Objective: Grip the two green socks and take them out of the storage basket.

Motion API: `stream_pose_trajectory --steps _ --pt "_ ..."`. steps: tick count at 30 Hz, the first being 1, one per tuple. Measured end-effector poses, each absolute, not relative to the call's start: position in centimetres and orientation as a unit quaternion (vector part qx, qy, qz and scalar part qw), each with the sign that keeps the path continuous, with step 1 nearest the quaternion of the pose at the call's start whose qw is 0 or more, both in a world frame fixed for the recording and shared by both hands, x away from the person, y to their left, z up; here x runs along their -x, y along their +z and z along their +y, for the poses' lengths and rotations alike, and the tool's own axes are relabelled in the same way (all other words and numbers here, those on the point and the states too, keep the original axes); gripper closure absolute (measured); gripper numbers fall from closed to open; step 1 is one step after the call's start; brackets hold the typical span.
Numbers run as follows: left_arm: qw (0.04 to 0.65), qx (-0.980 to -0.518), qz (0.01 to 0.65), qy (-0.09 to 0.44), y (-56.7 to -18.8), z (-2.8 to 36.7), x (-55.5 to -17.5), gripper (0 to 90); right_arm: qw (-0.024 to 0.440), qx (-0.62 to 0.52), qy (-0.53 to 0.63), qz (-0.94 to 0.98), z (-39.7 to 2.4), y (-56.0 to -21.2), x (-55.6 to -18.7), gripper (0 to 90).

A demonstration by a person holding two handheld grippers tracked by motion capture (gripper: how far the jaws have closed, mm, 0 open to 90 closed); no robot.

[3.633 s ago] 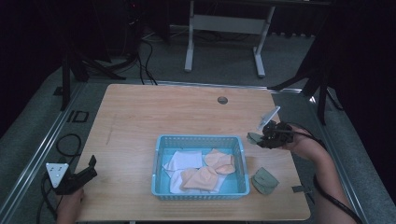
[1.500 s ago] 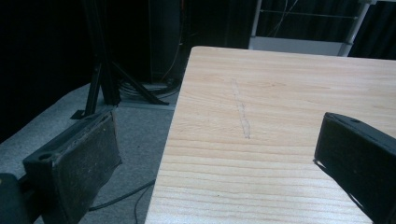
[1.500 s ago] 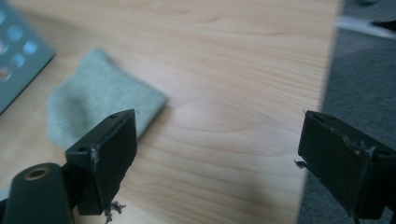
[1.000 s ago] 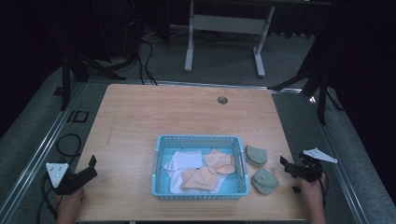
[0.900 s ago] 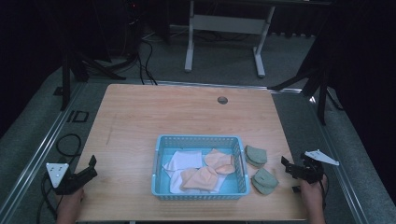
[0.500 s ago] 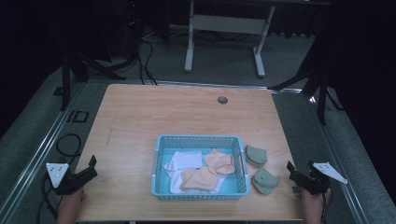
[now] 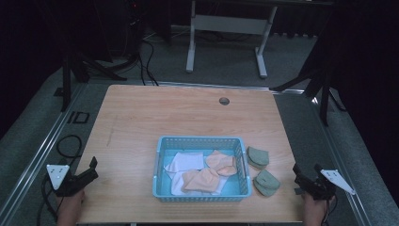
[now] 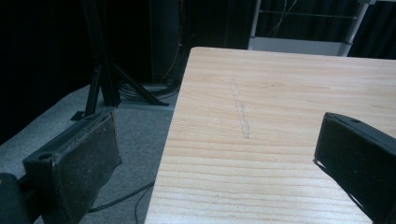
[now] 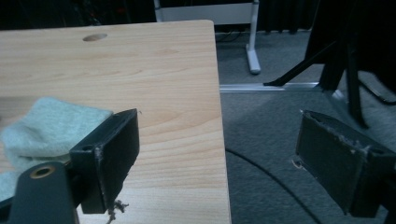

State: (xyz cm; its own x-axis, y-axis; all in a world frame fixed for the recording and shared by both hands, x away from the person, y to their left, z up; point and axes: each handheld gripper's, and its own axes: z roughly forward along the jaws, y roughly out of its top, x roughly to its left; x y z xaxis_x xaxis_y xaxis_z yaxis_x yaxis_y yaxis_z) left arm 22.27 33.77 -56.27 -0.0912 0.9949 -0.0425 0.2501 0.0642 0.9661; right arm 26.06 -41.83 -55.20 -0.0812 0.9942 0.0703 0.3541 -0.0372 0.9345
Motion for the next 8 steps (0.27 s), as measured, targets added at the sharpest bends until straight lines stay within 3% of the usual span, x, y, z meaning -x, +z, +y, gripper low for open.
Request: stream_pose_trajectory --steps 8 --pt "0.423 -0.524 0.594 0.44 -56.26 33.74 -22.27 0.5 0.358 -0.577 0.436 0.59 -41.94 -55.36 -26.22 13.6"
